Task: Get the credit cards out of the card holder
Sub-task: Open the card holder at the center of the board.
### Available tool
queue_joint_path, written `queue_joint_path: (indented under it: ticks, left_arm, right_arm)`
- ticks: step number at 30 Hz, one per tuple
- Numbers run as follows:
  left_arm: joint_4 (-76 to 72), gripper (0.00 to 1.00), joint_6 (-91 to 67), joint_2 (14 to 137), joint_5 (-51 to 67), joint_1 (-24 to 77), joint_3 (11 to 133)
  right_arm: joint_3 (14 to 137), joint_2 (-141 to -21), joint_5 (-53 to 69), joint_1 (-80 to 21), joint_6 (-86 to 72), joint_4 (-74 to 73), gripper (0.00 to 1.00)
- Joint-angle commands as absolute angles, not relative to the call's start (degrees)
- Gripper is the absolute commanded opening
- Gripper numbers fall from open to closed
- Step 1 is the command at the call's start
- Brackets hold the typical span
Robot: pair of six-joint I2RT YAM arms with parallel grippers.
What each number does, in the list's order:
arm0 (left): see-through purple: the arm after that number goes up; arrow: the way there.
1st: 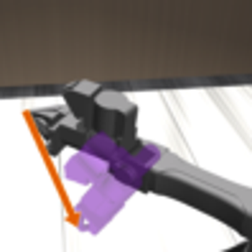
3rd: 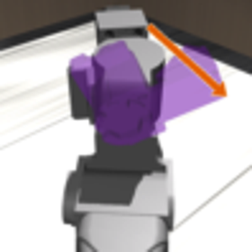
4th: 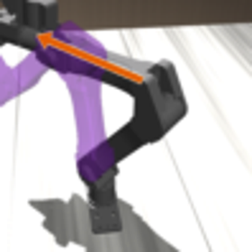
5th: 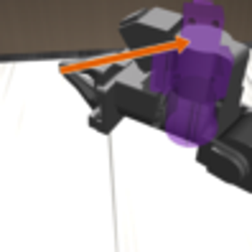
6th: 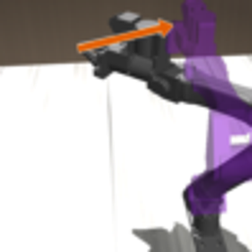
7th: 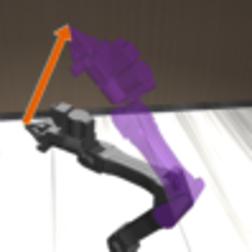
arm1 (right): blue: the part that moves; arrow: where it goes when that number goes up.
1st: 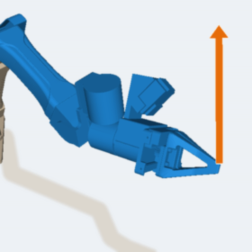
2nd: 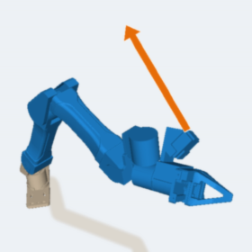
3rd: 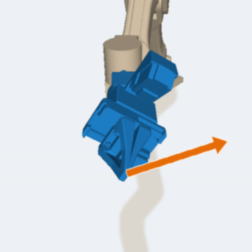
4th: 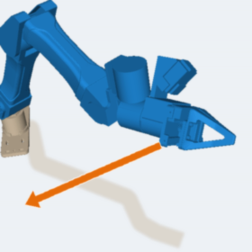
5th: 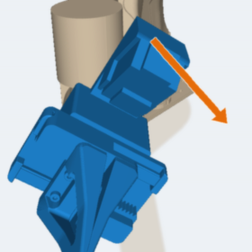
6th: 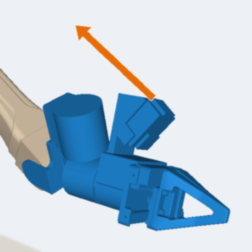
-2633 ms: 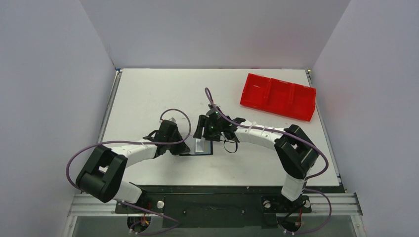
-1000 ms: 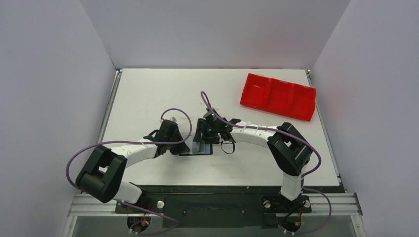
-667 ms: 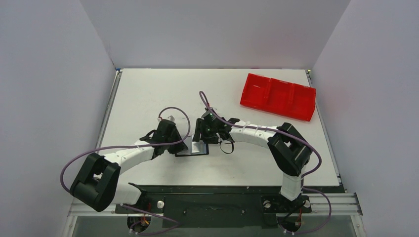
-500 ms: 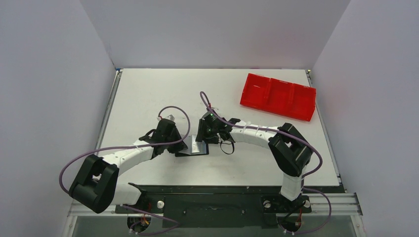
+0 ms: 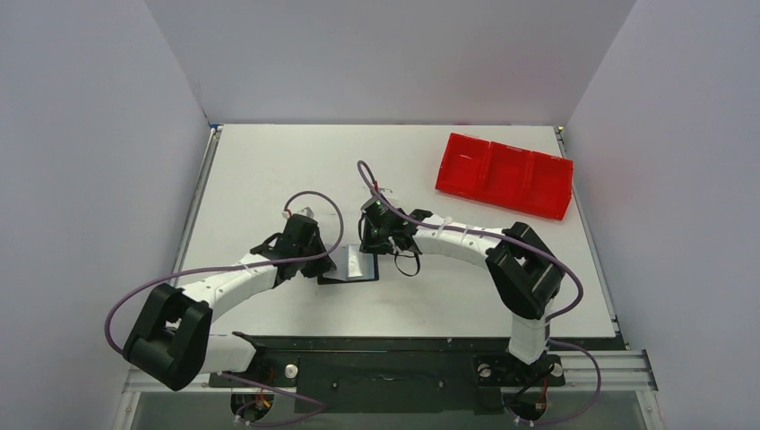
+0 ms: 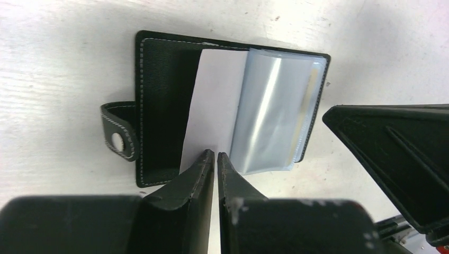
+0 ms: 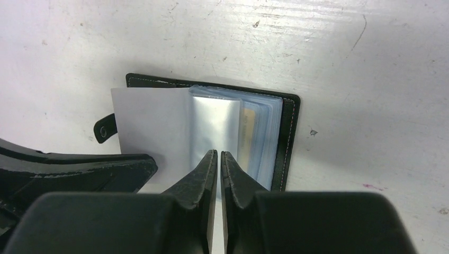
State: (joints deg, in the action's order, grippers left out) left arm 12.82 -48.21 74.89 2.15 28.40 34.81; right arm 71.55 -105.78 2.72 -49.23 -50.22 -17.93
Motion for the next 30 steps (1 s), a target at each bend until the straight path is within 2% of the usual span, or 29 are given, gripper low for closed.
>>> queue_joint_path:
  ticks: [1, 6, 30]
  left_arm:
    - [15.8, 0.05, -46.8, 72.9, -2.4, 28.6, 37.0]
    - [16.7, 0.0, -46.9, 74.3, -4.3, 28.5, 36.4]
    - [12.2, 0.0, -47.2, 78.6, -3.2, 28.6, 34.1]
  right_arm:
    - [74.3, -107.8, 0.4, -49.7, -49.2, -18.7, 0.04]
    - [75.1, -109.4, 0.2, -49.7, -49.0, -19.2, 0.02]
    - [80.0, -113.9, 2.4, -52.5, -47.8, -21.0, 0.0]
